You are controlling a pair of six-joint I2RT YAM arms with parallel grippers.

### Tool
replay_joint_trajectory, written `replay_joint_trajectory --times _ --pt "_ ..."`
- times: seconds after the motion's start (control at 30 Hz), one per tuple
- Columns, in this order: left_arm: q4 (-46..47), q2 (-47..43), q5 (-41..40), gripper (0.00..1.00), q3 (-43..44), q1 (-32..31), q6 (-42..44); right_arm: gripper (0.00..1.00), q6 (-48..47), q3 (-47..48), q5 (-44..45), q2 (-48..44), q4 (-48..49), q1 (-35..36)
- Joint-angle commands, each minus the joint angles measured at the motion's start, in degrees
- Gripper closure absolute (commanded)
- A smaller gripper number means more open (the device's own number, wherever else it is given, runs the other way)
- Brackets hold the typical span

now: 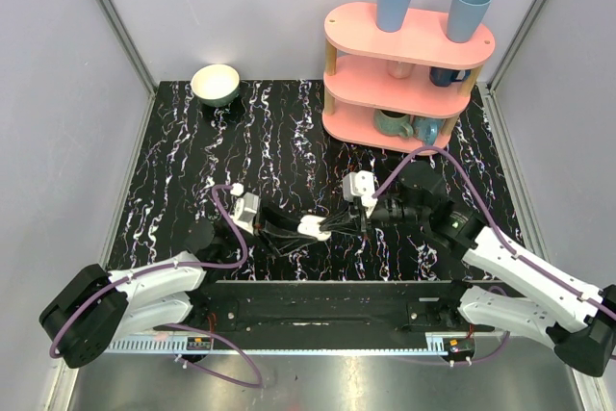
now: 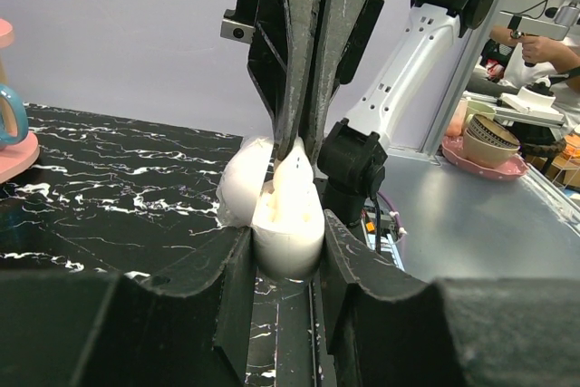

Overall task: Insert the wireless bluetooth earbuds into the charging case
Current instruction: Insert the right earbud into the right side groove of the charging case.

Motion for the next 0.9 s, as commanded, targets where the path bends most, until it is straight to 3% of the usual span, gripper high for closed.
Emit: replay_joint_trajectory --times 0.0,0.87 --pt "17.2 -1.2 0.5 1.00 1.0 -0.3 0.3 1.00 -1.0 -1.3 3.4 0.4 3.1 1.0" --pt "19.5 -5.3 -3.6 1.00 -2.4 -0.6 4.8 1.00 4.1 -5.9 3.5 -2.0 12.2 1.3"
